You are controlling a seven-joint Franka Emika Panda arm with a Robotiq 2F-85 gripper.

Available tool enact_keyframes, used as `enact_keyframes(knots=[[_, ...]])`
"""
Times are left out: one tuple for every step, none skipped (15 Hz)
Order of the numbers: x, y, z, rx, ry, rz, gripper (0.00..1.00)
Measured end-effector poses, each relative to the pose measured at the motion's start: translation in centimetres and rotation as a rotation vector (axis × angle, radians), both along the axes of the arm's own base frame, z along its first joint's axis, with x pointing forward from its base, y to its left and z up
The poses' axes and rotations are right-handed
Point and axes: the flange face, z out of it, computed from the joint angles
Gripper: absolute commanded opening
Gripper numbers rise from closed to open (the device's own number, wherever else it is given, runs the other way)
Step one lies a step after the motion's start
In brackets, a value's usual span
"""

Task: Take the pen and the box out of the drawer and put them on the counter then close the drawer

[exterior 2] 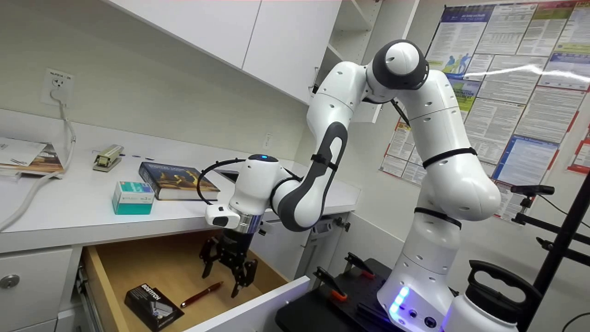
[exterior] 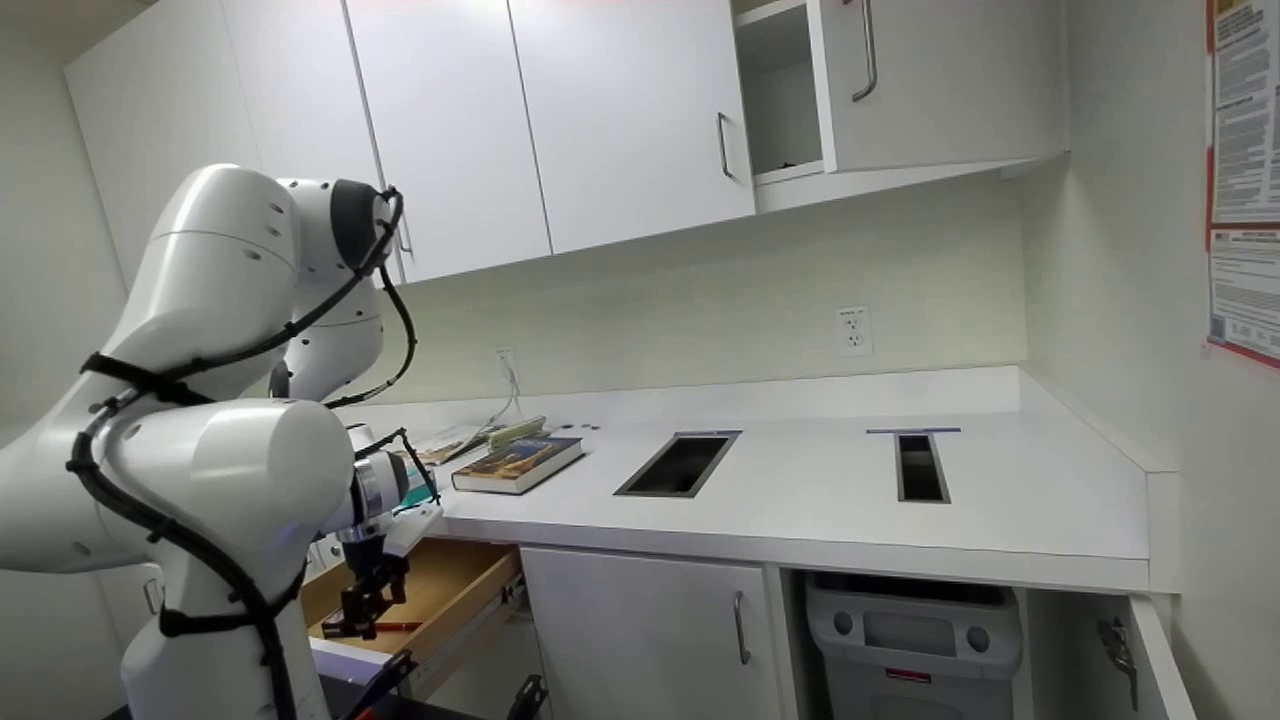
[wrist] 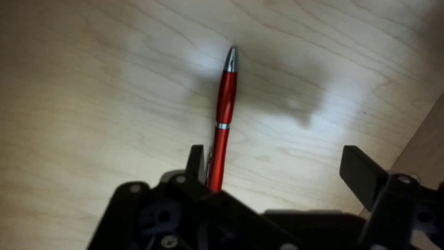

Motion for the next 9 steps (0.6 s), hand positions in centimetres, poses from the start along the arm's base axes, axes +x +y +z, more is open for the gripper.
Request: enact_keyframes(knots=[[0.1,-0.1,-0.2,0.002,0.004,0.001,1.0],[0.2,-0.2,-0.3,0.005,0.008,0.0,1.0],[0.3,-0.2,-0.5,0.007,0.011,-0.003,1.0],[0.4,-0.2,-0.6,0.012,0.015,-0.006,1.0],[0.6,-0.1,-0.8,0.017,0.019,-0.009,1.0],[0.8,0.1,-1.0,0.023,0.022,-0.012,1.0],[1.0,0.3,-1.1,0.029,0.025,-0.017,1.0],[1.3,0.5,-1.3,0.031,0.03,-0.021,1.0],[1.7,0.8,-1.5,0.028,0.036,-0.024,1.0]])
